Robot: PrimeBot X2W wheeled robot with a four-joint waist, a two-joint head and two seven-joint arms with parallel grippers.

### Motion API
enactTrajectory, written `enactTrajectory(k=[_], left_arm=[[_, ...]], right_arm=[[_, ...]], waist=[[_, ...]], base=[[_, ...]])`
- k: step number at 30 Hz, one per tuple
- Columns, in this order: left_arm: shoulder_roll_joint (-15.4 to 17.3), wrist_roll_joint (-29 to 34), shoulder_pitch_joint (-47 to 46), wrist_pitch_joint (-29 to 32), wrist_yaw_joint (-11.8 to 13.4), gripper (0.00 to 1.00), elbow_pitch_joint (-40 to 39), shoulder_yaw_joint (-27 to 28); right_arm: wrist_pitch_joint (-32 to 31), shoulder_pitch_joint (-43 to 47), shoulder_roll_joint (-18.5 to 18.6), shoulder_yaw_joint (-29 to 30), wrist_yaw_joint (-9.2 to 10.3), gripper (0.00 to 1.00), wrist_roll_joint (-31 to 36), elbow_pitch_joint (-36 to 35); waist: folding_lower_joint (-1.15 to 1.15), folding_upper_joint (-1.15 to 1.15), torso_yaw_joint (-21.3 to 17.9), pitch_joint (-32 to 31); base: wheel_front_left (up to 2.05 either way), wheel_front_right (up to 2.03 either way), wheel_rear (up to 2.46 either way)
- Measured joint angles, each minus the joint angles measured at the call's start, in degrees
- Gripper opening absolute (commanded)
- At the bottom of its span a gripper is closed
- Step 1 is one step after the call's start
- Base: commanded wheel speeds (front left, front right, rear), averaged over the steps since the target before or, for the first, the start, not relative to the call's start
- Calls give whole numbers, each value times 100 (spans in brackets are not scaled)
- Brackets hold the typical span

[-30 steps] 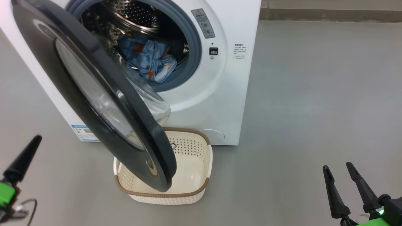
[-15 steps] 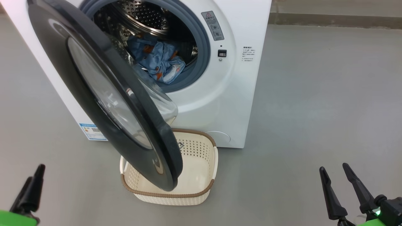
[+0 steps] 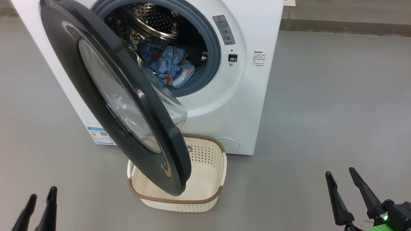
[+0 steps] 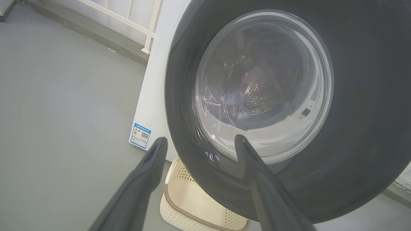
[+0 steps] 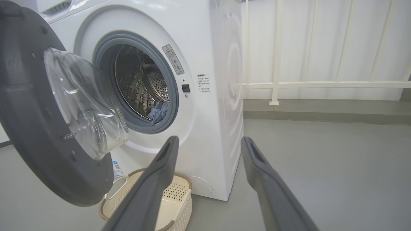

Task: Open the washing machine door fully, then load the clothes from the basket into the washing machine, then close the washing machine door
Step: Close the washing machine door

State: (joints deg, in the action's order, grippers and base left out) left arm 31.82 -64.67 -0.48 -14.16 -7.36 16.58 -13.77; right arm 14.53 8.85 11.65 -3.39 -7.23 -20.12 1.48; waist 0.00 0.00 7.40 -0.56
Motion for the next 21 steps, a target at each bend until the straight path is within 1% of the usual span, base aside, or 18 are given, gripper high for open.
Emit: enactTrajectory(k=[1,2,3,4,7,11,14,17,18,19,21], left_arm=[[-9,126,16,-5,-1,100,14,-1],[-52,502,50,-5,-1,100,27,104],[-52,502,50,-5,-1,100,27,104],[-102,736,50,-5,-1,100,24,215],[-313,1524,88,-9,-1,100,-37,592],[-655,2440,280,-23,-16,100,-186,834],[-858,2929,397,-23,-15,100,-261,1024],[-1036,3264,441,-23,-16,100,-309,1170],[-1139,3431,457,-23,-16,100,-318,1229],[-1139,3431,457,-23,-16,100,-318,1229],[-1199,3621,520,-23,-16,100,-315,1259]], right_arm=[[0,0,1,0,0,100,0,-1],[0,0,9,0,0,100,0,-1],[0,0,9,0,0,100,0,-1],[0,0,10,0,0,100,0,-1],[0,-1,19,-11,0,100,0,0],[0,-1,22,-16,0,100,0,-1],[0,-1,26,-22,0,100,0,-2],[0,-1,27,-32,0,100,0,-2],[0,-1,29,-35,0,100,0,-1],[0,-1,29,-35,0,100,0,-1],[0,-1,32,-36,0,100,0,0]], waist=[[0,0,13,-4],[0,0,40,-8],[0,0,40,-8],[0,0,53,-9],[0,0,75,-15],[0,0,93,-24],[0,0,104,-28],[0,0,107,-23],[0,0,105,-16],[0,0,105,-16],[0,0,102,-9]], base=[[0,0,0],[0,0,0],[0,0,0],[0,0,0],[0,0,0],[0,0,0],[0,0,0],[0,0,0],[0,0,0],[0,0,0],[0,0,0]])
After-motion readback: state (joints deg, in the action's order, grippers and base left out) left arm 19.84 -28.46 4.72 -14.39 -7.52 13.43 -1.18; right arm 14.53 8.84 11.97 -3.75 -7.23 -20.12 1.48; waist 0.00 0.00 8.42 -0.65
